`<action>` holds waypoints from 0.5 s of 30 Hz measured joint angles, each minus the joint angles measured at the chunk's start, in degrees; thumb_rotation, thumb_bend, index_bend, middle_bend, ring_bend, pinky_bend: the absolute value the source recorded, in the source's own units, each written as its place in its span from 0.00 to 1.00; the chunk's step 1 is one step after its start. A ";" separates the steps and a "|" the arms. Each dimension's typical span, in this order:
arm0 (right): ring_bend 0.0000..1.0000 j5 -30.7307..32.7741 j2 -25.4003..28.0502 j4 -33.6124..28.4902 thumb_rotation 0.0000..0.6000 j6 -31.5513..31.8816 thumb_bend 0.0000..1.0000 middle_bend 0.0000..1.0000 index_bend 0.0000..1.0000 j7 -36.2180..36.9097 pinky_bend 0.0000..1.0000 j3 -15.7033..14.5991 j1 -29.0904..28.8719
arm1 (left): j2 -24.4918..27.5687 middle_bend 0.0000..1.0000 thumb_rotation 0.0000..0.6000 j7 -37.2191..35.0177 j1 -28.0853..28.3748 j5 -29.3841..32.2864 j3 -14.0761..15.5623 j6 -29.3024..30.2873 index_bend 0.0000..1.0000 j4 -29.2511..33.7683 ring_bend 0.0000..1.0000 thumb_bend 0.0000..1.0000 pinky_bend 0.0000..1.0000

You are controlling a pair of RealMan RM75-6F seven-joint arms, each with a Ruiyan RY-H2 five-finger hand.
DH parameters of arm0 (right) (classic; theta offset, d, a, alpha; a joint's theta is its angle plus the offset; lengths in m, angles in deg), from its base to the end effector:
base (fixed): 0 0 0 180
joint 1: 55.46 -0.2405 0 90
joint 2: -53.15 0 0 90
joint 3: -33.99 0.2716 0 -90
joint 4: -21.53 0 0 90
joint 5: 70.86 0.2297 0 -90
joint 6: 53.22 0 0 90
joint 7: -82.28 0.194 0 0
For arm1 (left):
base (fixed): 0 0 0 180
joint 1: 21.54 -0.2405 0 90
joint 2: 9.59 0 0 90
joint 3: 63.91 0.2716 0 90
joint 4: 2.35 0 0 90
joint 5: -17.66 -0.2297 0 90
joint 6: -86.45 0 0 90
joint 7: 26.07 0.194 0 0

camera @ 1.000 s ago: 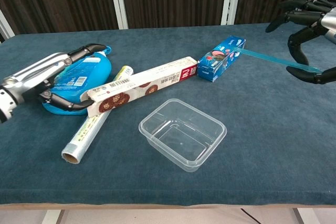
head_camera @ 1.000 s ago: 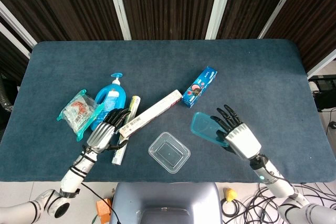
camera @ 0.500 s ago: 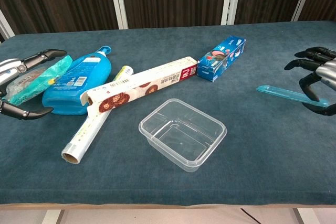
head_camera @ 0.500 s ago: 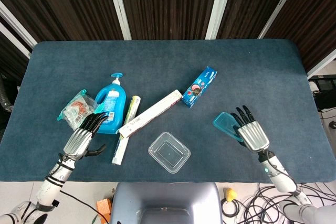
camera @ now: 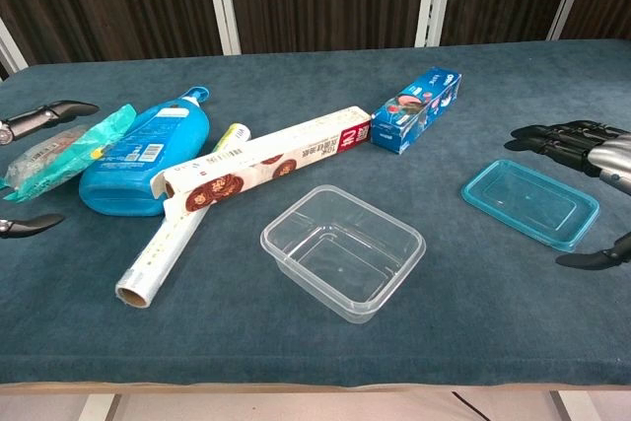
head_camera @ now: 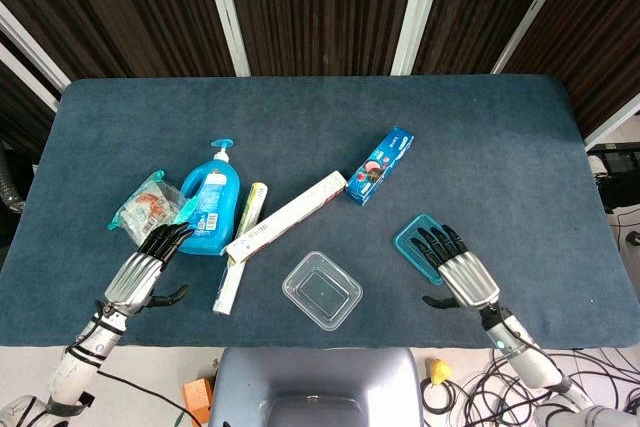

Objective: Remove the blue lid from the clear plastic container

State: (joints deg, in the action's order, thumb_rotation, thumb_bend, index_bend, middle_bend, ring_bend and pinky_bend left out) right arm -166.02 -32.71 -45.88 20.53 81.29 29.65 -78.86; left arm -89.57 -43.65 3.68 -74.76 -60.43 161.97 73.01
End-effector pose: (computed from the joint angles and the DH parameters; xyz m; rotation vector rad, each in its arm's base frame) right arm -0.2876 -0.3038 -0.0143 1.9284 -0.7167 0.9160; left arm -0.2694 0.3157 0.0209 -1.7807 -1.0548 -1.1816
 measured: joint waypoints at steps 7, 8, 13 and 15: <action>0.00 2.30 15.45 -22.03 0.82 0.27 0.06 0.00 0.00 -8.19 0.00 -2.72 3.46 | 7.52 0.00 1.00 9.13 -2.87 0.98 1.73 0.83 0.00 7.96 0.00 0.30 0.00; 0.00 2.71 18.31 -25.28 0.82 1.91 0.06 0.00 0.00 -10.67 0.00 -3.02 5.06 | 8.41 0.00 1.00 11.26 -3.58 1.36 1.95 1.23 0.00 9.26 0.00 0.31 0.00; 0.00 4.46 23.05 -29.89 0.82 13.17 0.06 0.00 0.00 -16.24 0.00 -3.31 12.96 | 10.53 0.00 1.00 22.05 -9.84 2.34 2.59 8.65 0.00 13.91 0.00 0.32 0.00; 0.00 5.65 23.32 -29.62 0.82 17.14 0.06 0.00 0.00 -15.12 0.00 -2.89 15.91 | 10.54 0.00 1.00 23.16 -12.72 2.55 2.75 12.24 0.00 13.93 0.00 0.33 0.00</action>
State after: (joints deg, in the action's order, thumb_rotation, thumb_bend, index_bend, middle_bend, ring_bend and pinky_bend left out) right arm -160.38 -9.39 -75.50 37.66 66.18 26.76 -62.95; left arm -79.03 -20.49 -9.04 -72.21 -57.68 174.21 86.94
